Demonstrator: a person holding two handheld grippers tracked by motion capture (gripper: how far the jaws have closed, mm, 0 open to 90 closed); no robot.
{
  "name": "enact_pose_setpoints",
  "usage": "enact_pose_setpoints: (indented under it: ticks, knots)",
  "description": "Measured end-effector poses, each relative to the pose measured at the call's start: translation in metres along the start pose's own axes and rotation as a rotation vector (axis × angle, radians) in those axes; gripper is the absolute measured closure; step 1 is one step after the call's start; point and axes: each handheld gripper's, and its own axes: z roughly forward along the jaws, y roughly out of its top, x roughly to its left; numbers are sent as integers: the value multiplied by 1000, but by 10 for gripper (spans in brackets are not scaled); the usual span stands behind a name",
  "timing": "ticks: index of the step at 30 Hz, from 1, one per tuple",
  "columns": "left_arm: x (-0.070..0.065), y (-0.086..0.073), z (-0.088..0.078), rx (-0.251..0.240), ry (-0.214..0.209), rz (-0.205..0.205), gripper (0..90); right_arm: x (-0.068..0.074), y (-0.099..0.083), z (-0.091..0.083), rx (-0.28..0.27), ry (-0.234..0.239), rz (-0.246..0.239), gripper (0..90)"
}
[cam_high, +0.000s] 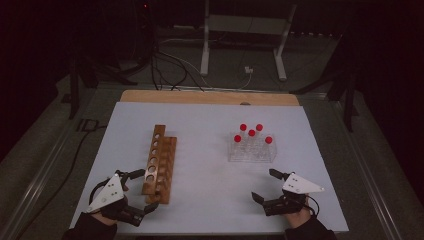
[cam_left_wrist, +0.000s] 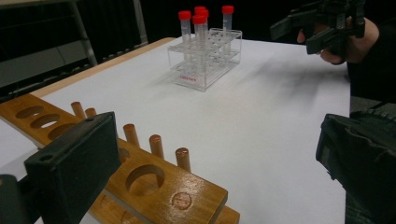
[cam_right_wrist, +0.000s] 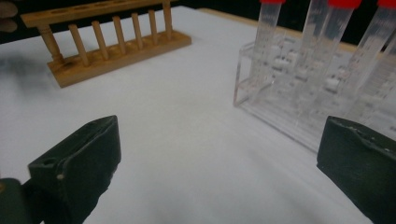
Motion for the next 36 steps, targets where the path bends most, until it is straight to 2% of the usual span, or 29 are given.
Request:
enact_pose_setpoints:
  ticks: [4, 8, 9, 15, 19, 23, 25, 27, 31, 36]
  knots:
    - [1, 1, -2, 0, 8, -3, 4, 1, 1, 2, 46, 4, -8, 0]
    - [1, 1, -2, -3, 8, -9, 4, 2, 3, 1, 43, 10, -9, 0]
    - [0, 1, -3, -6, 5, -8, 4, 2, 3, 0, 36, -8, -19, 0]
    - [-1, 2, -3, -2, -5, -11, 4, 1, 3, 0, 37, -10, -5, 0]
    - [-2, 2, -4, -6, -5, -18, 4, 3, 6, -3, 16, 1, 1, 0]
    - [-3, 3, -7, -12, -6, -29, 4, 4, 9, -4, 14, 38, 7, 0]
    - [-3, 2, -9, -12, -4, -33, 4, 5, 9, -4, 11, 29, 3, 0]
    - [-4, 1, -10, -11, -2, -41, 4, 5, 8, -2, 13, 0, -5, 0]
    - [-5, 0, -9, -1, -4, -39, 4, 3, 5, -1, -27, -54, -20, 0]
    - [-5, -1, -8, 5, -9, -38, 4, 3, 5, -1, -18, -62, -10, 0]
